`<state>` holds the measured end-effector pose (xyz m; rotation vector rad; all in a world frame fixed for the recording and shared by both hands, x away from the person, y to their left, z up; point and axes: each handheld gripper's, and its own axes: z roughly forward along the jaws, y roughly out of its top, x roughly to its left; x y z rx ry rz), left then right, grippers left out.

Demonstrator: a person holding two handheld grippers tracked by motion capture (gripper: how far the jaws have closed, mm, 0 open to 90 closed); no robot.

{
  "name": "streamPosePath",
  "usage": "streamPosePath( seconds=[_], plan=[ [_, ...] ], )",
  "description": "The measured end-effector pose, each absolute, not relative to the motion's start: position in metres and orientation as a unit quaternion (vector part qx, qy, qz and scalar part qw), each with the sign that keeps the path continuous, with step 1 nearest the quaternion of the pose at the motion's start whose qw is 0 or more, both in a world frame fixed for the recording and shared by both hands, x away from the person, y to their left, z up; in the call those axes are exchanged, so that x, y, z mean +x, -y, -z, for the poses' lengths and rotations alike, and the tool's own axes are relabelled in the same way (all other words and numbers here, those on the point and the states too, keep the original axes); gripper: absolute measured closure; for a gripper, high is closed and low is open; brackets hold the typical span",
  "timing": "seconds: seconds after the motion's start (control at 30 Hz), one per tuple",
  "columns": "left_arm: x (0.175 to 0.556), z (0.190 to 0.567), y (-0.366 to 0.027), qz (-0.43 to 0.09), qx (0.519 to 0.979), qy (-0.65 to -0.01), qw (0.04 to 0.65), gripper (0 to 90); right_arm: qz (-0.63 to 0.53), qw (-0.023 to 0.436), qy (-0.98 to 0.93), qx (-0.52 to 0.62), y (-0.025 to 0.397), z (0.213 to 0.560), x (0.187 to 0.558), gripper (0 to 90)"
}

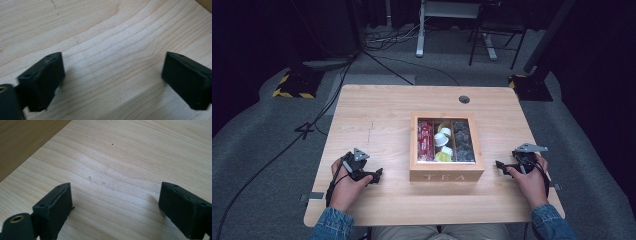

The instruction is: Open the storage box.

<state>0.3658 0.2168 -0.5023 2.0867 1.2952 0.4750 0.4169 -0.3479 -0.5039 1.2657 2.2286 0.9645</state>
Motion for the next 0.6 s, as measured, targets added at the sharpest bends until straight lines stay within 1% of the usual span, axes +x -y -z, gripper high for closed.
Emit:
streamPosePath(
  seconds=[0.03, 0.07, 0.13, 0.37, 0.5, 0.6],
  plan=[
    [0.365, 0.501, -0.218, -0.181, 0.791, -0.492, 0.316, 17.6, -0.345, 0.2, -0.797, 0.453, 0.348, 0.504, 0.417, 11.8],
    [0.365, 0.499, -0.218, -0.175, 0.787, -0.5, 0.317, 21.7, -0.345, 0.2, -0.797, 0.453, 0.348, 0.504, 0.417, 11.7],
    [0.362, 0.494, -0.217, -0.173, 0.782, -0.504, 0.324, 22.7, -0.345, 0.2, -0.797, 0.453, 0.348, 0.504, 0.417, 11.8],
    [0.356, 0.474, -0.205, -0.185, 0.802, -0.471, 0.317, 26.0, -0.345, 0.2, -0.797, 0.453, 0.348, 0.504, 0.417, 11.8],
    [0.352, 0.464, -0.201, -0.176, 0.805, -0.466, 0.323, 27.4, -0.345, 0.2, -0.797, 0.453, 0.348, 0.504, 0.417, 11.8],
    [0.348, 0.456, -0.198, -0.179, 0.808, -0.458, 0.325, 27.7, -0.345, 0.2, -0.797, 0.453, 0.348, 0.504, 0.417, 11.8]
  ],
)
